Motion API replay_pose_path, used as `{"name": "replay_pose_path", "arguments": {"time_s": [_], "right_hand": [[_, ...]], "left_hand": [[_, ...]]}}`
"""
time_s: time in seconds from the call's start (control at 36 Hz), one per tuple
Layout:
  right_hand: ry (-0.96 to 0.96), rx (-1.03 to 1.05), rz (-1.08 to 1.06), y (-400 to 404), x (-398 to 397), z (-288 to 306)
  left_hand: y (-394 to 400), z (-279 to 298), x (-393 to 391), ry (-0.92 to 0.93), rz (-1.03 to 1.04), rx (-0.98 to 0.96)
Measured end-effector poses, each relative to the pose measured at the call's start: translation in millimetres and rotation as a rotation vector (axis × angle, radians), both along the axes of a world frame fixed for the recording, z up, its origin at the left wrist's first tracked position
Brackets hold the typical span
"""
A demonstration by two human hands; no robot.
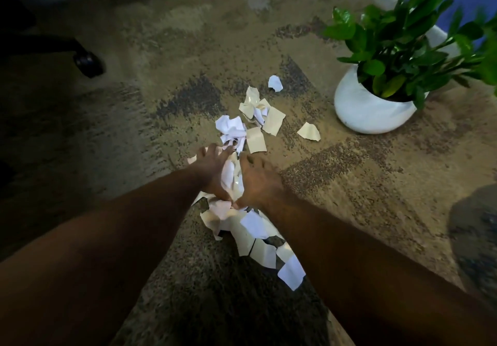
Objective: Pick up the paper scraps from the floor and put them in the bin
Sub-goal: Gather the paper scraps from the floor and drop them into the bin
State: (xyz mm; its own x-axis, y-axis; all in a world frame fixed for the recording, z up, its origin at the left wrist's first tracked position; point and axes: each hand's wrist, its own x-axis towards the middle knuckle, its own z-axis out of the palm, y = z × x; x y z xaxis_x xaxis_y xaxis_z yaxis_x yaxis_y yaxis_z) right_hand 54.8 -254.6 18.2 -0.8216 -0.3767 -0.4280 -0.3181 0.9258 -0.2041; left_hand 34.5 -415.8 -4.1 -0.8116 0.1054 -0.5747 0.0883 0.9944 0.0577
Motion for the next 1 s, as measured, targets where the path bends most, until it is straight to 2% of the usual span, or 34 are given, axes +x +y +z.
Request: {"name": "replay_pose_path", "arguments": {"time_s": [0.08,0.28,0.47,0.67,0.83,1.0], "right_hand": [[0.032,0.052,0.021,-3,5,-8],[0.081,-0.006,0.042,-11,4,-14],[0.042,-0.197,-0.177,-13,2,-6],[-0.041,-0.343,-0.316,4,-3,7],[-0.042,-0.412,-0.440,33,-5,29],[0.073,-0.422,-0.485,79,0,62]], "left_hand": [[1,-6,0,0.061,-0.070,-0.029],[2,-10,7,0.286,-0.150,0.157],[16,-5,8,0.254,-0.149,0.226],[34,14,14,0.255,-0.042,0.563],[59,34,0,0.248,-0.036,0.506],[105,67,-5,0.344,-0.168,0.607]]}}
